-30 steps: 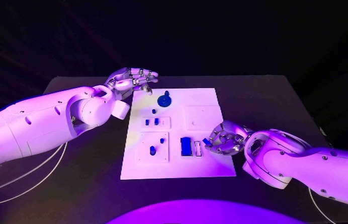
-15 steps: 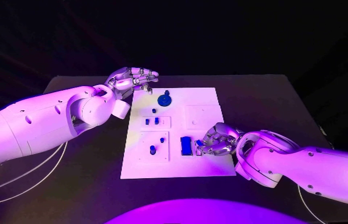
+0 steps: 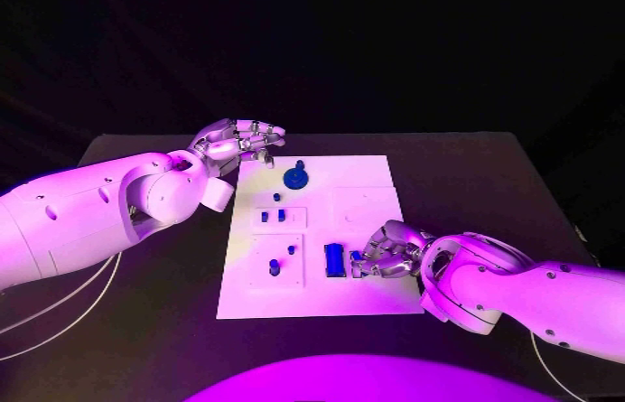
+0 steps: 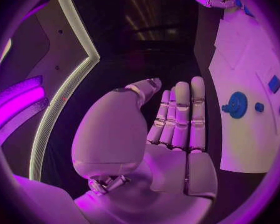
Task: Assemble the parts on the task board
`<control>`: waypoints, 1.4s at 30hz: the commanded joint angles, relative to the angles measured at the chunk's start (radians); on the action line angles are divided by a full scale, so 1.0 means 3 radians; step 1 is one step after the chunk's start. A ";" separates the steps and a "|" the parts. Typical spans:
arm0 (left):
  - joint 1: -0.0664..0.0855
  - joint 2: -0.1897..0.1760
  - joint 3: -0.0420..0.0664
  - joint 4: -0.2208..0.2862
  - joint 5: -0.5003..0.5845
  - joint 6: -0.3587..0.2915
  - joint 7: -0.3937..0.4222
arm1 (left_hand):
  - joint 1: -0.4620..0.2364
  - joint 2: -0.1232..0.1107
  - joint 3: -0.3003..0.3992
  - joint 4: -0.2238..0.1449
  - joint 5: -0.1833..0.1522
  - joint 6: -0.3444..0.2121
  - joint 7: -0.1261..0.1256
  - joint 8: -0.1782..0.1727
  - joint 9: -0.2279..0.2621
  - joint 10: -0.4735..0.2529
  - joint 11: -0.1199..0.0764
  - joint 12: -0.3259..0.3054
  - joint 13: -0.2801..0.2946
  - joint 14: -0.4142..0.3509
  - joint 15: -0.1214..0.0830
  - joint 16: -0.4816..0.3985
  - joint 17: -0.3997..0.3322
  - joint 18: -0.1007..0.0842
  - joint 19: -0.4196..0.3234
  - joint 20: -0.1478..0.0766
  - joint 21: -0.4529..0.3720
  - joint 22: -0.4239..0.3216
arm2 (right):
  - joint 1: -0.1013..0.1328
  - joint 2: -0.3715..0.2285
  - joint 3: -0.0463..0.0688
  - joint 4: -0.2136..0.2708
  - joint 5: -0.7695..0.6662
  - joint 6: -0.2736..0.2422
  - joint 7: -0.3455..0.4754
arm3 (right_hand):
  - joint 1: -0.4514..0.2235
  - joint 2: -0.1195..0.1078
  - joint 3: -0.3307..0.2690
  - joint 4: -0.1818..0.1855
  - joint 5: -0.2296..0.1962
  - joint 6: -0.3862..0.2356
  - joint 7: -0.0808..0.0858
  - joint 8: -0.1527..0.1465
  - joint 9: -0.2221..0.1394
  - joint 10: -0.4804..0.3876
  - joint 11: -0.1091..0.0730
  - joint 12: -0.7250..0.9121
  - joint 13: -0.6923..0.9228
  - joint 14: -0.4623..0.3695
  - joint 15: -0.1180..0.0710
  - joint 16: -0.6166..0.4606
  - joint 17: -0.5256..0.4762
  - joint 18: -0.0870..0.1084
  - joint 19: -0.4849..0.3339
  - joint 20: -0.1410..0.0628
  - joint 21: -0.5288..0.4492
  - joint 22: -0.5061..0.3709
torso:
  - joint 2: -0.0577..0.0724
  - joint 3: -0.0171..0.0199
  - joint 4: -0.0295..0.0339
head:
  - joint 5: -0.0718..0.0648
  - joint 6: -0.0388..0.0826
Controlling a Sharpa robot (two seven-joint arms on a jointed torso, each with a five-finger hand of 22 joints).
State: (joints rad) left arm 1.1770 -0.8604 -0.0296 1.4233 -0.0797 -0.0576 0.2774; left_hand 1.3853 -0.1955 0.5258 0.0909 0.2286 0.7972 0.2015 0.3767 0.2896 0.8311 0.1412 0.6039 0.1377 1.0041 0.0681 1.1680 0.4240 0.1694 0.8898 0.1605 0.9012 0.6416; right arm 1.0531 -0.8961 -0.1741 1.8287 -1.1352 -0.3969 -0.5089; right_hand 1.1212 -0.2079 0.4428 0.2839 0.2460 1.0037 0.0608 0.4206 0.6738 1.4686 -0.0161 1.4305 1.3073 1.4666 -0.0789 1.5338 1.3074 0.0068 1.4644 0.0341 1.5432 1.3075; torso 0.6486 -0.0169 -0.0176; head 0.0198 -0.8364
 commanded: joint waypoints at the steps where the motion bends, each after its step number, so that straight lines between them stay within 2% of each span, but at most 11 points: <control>1: 0.0002 0.0003 0.0002 0.0009 0.0007 0.0065 0.0007 | 0.0008 0.0032 0.0004 0.0012 0.0012 -0.0027 0.0024 0.0014 -0.0004 -0.0024 0.0009 0.0016 -0.0005 -0.0011 0.0002 -0.0014 -0.0005 0.0048 0.0015 0.0006 -0.0023 -0.0005 | -0.0006 0.0011 0.0000 -0.0006 -0.0107 0.0088 -0.0032 | -0.0037 0.0002 -0.0019 0.0000 -0.0006 0.0018 0.0008 -0.0017 0.0002 0.0133 0.0017 -0.0001 0.0618 0.0277 0.0017 -0.0020 0.0518 0.0000 0.0318 0.0002 -0.0015 0.0848 | 0.0000 -0.0001 0.0002 | -0.0001 -0.0007; 12: 0.0002 -0.0002 0.0002 0.0009 0.0007 0.0064 0.0003 | 0.0008 0.0032 0.0004 0.0012 0.0012 -0.0027 0.0024 0.0014 -0.0004 -0.0024 0.0009 0.0016 -0.0005 -0.0011 0.0002 -0.0014 -0.0005 0.0048 0.0015 0.0006 -0.0023 -0.0005 | -0.0011 0.0038 -0.0001 -0.0030 -0.0154 0.0076 -0.0032 | -0.0091 -0.0015 -0.0088 0.0012 -0.0003 0.0019 0.0011 -0.0024 0.0004 0.0127 0.0020 -0.0013 0.0612 0.0275 0.0019 -0.0023 0.0510 0.0003 0.0313 0.0004 -0.0029 0.0844 | 0.0000 -0.0002 0.0003 | 0.0002 -0.0008; 15: 0.0002 -0.0003 0.0002 0.0009 0.0007 0.0064 0.0002 | 0.0008 0.0032 0.0004 0.0012 0.0012 -0.0027 0.0024 0.0014 -0.0004 -0.0024 0.0009 0.0016 -0.0005 -0.0011 0.0002 -0.0014 -0.0005 0.0048 0.0015 0.0006 -0.0023 -0.0005 | -0.0012 0.0047 -0.0001 -0.0028 -0.0150 0.0071 -0.0021 | -0.0139 -0.0022 -0.0167 0.0012 0.0077 0.0023 0.0011 -0.0031 0.0007 0.0127 0.0020 -0.0014 0.0612 0.0275 0.0020 -0.0024 0.0509 0.0003 0.0312 0.0005 -0.0031 0.0843 | 0.0001 -0.0001 0.0002 | 0.0003 -0.0007; 27: 0.0002 -0.0004 0.0002 0.0007 0.0002 0.0073 -0.0003 | 0.0018 0.0045 0.0017 0.0008 0.0021 -0.0029 0.0021 0.0016 -0.0006 -0.0026 0.0006 0.0018 -0.0008 -0.0013 0.0001 -0.0014 -0.0007 0.0050 0.0015 0.0006 -0.0024 -0.0005 | -0.0012 0.0048 0.0000 -0.0024 -0.0092 0.0078 -0.0009 | -0.0236 -0.0023 -0.0293 0.0022 0.0094 0.0026 0.0009 -0.0042 0.0010 0.0127 0.0020 -0.0014 0.0613 0.0276 0.0020 -0.0023 0.0512 0.0004 0.0311 0.0006 -0.0034 0.0843 | 0.0000 -0.0001 0.0000 | 0.0005 -0.0012; 42: 0.0002 -0.0007 0.0002 0.0000 0.0001 0.0073 -0.0005 | 0.0021 0.0047 0.0020 0.0006 0.0023 -0.0029 0.0022 0.0016 -0.0007 -0.0027 0.0007 0.0019 -0.0009 -0.0014 0.0000 -0.0014 -0.0007 0.0050 0.0016 0.0005 -0.0023 -0.0005 | -0.0035 -0.0097 0.0000 0.0088 0.0076 0.0072 0.0114 | -0.0203 -0.0034 -0.0331 0.0002 0.0079 0.0026 0.0005 -0.0046 0.0014 0.0130 0.0017 -0.0007 0.0618 0.0276 0.0017 -0.0023 0.0513 0.0004 0.0311 0.0004 -0.0036 0.0842 | -0.0002 0.0003 -0.0003 | 0.0012 -0.0009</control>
State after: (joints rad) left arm 1.1770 -0.8636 -0.0298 1.4217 -0.0801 -0.0522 0.2714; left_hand 1.3906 -0.1903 0.5258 0.0910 0.2286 0.7936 0.2051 0.3767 0.2884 0.8311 0.1412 0.6039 0.1364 1.0042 0.0680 1.1680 0.4231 0.1695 0.8898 0.1605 0.8974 0.6409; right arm 1.0441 -0.9220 -0.1740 1.8496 -1.1414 -0.3851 -0.5057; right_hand 1.0579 -0.2131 0.3474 0.2835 0.2709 1.0075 0.0645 0.4119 0.6763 1.4686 -0.0159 1.4306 1.3073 1.4665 -0.0789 1.5299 1.3079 0.0067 1.4644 0.0342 1.5345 1.3081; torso 0.6485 -0.0162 -0.0177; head 0.0231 -0.8392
